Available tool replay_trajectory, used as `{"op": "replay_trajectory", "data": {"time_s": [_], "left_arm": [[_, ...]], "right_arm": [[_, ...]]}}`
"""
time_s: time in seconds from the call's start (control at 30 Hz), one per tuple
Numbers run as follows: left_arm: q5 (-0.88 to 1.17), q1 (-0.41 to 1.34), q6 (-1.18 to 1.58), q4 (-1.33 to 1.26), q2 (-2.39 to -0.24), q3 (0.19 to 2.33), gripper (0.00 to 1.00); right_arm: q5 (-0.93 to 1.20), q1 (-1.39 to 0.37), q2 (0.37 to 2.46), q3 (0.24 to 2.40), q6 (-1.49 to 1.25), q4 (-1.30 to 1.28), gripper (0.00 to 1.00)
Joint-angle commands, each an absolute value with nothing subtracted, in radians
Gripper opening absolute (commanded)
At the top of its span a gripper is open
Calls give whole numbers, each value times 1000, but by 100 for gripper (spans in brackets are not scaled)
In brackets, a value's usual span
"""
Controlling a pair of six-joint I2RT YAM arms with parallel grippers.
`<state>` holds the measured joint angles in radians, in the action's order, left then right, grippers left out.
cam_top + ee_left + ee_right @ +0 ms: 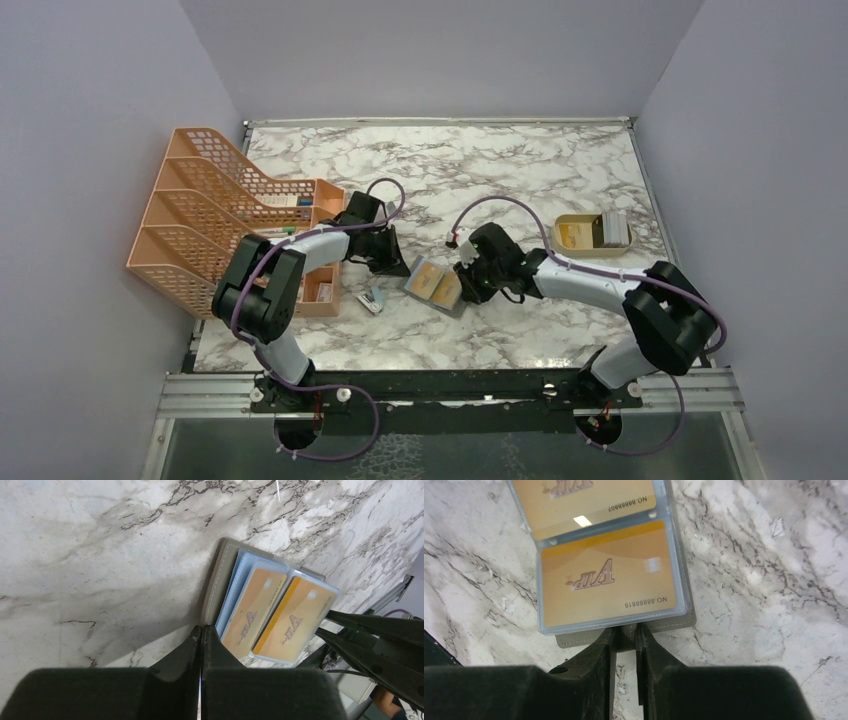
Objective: Put the credit cards into the card holder
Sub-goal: Close the card holder at the center of the board.
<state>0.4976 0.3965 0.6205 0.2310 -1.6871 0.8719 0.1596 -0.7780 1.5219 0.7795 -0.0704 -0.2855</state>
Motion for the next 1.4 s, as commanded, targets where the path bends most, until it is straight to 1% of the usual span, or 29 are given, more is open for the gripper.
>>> {"op": "replay_trajectory", "data": {"time_s": [0.0, 0.17, 0.43, 0.73, 0.8, 1.0, 1.2, 1.37], "left_arm": [[536, 405, 619, 245, -1695, 907, 0], [506, 401, 611, 262, -1690, 908, 0], [466, 397, 606, 285, -1671, 911, 0], [415, 396, 597, 315, -1650, 919, 0], [412, 395, 599, 315, -1647, 918, 0], [401, 395, 603, 315, -1639, 911, 0], [384, 395, 604, 314, -1627, 902, 0], [376, 395, 609, 314, -1620, 895, 0]], "right_arm": [[170, -792, 1444, 758, -69, -94, 11], [224, -792, 1395, 700, -119, 17, 9], [274, -793, 1441, 654, -156, 151, 6], [331, -791, 1378, 629, -125, 53, 6], [351, -791, 1383, 636, -155, 7, 8], [469, -792, 1384, 593, -218, 3, 20], [542, -791, 1364, 594, -216, -59, 28], [616, -792, 1361, 598, -221, -118, 31]]}}
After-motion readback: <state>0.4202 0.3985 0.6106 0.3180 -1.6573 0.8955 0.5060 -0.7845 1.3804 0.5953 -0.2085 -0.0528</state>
